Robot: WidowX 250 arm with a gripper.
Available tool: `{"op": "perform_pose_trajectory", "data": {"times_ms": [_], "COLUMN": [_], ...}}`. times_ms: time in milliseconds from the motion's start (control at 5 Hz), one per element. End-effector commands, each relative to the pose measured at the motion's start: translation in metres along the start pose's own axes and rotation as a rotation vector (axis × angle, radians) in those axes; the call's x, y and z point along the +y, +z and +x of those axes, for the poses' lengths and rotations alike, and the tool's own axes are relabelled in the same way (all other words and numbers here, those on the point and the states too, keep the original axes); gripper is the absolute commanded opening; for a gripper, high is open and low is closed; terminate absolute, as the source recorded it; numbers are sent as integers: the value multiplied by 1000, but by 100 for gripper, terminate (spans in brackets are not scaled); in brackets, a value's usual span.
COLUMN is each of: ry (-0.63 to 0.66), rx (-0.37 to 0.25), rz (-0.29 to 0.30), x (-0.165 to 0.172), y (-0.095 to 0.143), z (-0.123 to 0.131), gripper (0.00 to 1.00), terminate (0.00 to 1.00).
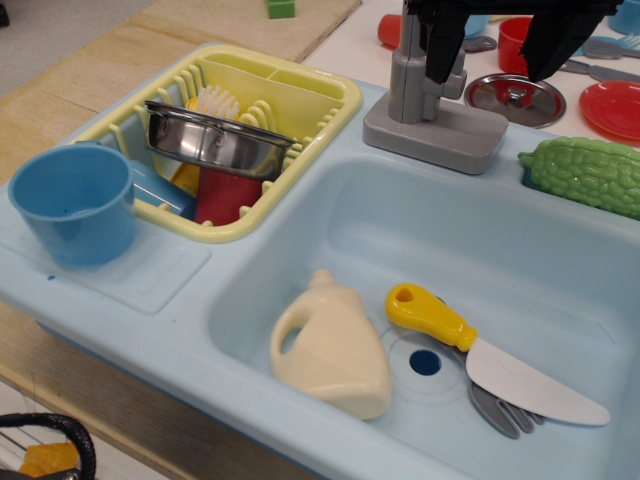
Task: Turn lever vertical to front
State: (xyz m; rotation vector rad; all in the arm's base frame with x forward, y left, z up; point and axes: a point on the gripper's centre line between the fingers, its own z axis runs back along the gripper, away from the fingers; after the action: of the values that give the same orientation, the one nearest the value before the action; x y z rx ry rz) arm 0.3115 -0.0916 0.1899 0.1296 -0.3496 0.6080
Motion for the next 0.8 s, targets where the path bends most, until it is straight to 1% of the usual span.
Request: {"op": "perform_pose_trajectory", "data": {"times_ms": [0, 200, 400, 600], "ry": [0, -5, -35, -59], "rx": [0, -12, -24, -52], "rz": [0, -1, -21, -51], "x": [0, -3, -8, -9], "y": [0, -3, -11, -17], "z": [0, 11, 22, 28], "gripper": [100, 100, 100, 100], "terminate": [0, 0, 0, 0]}}
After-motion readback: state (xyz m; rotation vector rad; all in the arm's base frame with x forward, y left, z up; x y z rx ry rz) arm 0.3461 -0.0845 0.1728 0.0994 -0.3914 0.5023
